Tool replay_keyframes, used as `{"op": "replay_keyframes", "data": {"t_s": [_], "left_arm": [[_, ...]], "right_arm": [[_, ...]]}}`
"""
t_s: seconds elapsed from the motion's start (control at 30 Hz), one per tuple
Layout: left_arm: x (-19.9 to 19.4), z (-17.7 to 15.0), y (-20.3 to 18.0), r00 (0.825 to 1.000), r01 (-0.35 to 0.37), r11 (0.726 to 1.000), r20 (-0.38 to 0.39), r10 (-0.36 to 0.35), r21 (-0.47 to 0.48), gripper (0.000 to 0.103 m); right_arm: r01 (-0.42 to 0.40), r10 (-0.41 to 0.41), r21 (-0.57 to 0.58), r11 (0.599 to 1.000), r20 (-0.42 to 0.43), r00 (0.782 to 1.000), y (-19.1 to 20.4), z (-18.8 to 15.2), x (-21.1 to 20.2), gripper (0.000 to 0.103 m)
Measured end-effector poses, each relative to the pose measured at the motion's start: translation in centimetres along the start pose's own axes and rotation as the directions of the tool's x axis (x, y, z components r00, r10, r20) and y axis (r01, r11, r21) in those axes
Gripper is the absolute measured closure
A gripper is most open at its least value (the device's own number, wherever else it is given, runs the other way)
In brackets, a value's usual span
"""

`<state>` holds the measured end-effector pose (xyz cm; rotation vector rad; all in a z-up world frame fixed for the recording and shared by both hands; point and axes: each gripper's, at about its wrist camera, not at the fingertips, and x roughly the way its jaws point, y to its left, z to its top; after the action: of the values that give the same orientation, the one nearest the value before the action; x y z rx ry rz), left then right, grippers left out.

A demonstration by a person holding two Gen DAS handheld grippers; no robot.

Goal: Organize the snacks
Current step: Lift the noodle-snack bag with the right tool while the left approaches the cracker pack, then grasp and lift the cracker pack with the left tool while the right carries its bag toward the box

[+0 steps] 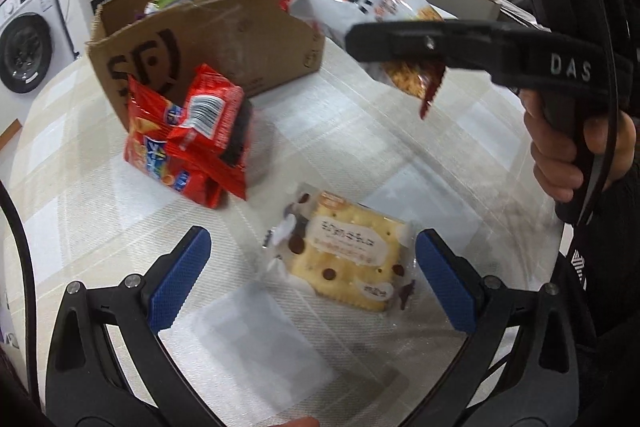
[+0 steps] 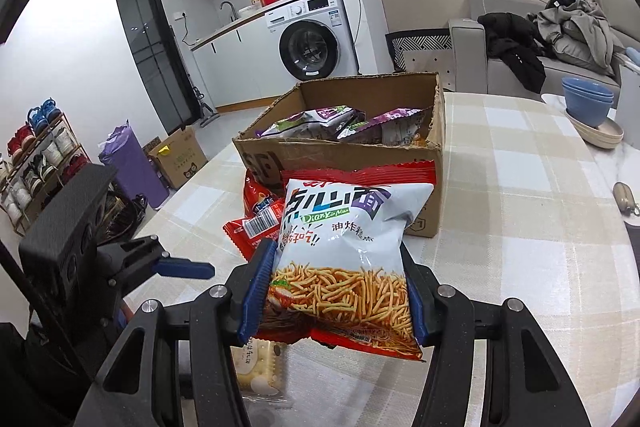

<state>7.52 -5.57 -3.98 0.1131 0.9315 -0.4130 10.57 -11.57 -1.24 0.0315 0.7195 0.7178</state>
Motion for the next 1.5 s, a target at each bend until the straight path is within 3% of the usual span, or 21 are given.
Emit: {"op": "replay_keyframes", "data": {"t_s": [0.43, 0.77, 0.93, 1.13, 1.5], "left_arm": [[2.5, -0.6, -2.3, 0.998, 0.004, 0.998, -0.059, 0.000, 0.061, 0.001], [4.1, -0.3, -2.2, 0.998, -0.008, 0.999, -0.067, 0.010, 0.039, 0.002], [3.6, -0.3, -1.9, 0.999, -0.021, 0.999, -0.049, 0.024, 0.049, 0.021], [3.1, -0.2, -1.3, 0.999, -0.023, 0.999, -0.041, 0.024, 0.041, 0.035], [2.0, 0.2, -0.2, 1.000, -0.005, 1.000, -0.006, 0.005, 0.003, 0.038]], "right_arm": [[0.004, -0.004, 0.013, 1.000, -0.012, 1.000, -0.2, 0.0, 0.2, 0.046], [-0.001, 0.001, 0.010, 1.000, -0.016, 1.000, -0.2, 0.0, 0.3, 0.046], [0.000, 0.000, 0.010, 1.000, -0.020, 1.000, -0.2, -0.1, 0.3, 0.046], [0.007, -0.007, 0.011, 1.000, -0.019, 1.000, -0.3, -0.2, 0.3, 0.046], [0.011, -0.011, 0.017, 1.000, -0.012, 1.000, -0.7, -0.1, 0.2, 0.046]]}}
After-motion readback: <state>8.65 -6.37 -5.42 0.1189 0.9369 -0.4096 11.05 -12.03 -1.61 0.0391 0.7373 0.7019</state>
